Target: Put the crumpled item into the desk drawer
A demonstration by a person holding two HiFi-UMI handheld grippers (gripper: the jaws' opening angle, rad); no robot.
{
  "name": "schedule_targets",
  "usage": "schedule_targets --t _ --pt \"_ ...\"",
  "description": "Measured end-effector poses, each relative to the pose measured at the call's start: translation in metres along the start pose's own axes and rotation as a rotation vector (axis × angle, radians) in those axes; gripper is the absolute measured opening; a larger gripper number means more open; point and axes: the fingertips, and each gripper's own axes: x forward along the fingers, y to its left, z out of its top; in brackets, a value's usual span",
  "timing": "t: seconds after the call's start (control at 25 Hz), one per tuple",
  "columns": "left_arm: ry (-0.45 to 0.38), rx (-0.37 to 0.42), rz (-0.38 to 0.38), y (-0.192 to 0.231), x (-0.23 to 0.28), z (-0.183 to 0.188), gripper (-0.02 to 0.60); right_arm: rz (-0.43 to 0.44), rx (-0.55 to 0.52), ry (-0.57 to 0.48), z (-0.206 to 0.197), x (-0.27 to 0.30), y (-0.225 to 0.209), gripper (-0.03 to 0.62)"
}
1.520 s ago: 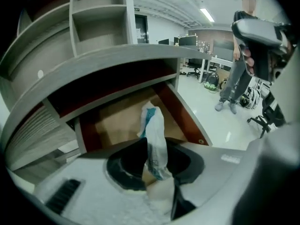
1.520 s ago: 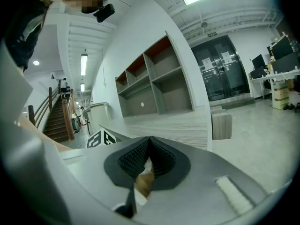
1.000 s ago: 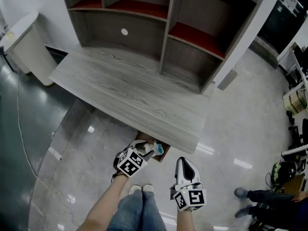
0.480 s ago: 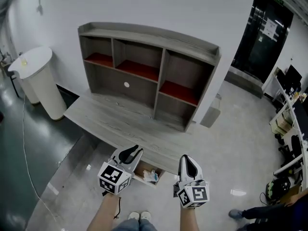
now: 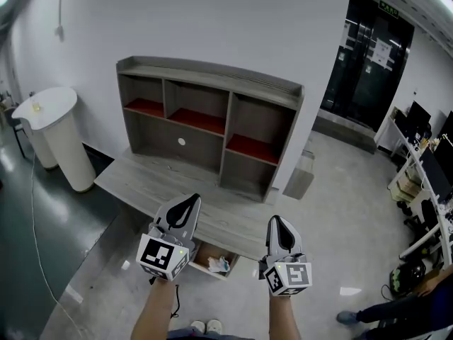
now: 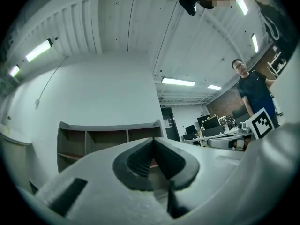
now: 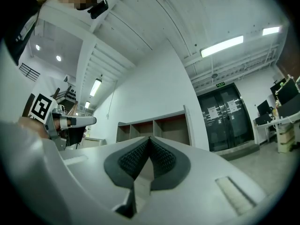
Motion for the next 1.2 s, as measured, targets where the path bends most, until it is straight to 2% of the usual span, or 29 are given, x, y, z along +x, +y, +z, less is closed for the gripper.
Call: schedule_targets --t 0.36,1.2 --pt "0.001 -0.019 -0.010 -0.005 0.003 -0.005 -0.008 -0.040 0.006 0.041 -0.010 -0.006 -0.011 0.008" --pt "0.051 -0.037 -0.032 -0.016 0.004 -0.021 -0.008 -0.016 -0.002 0.062 -0.015 -0.006 -0.008 0.008"
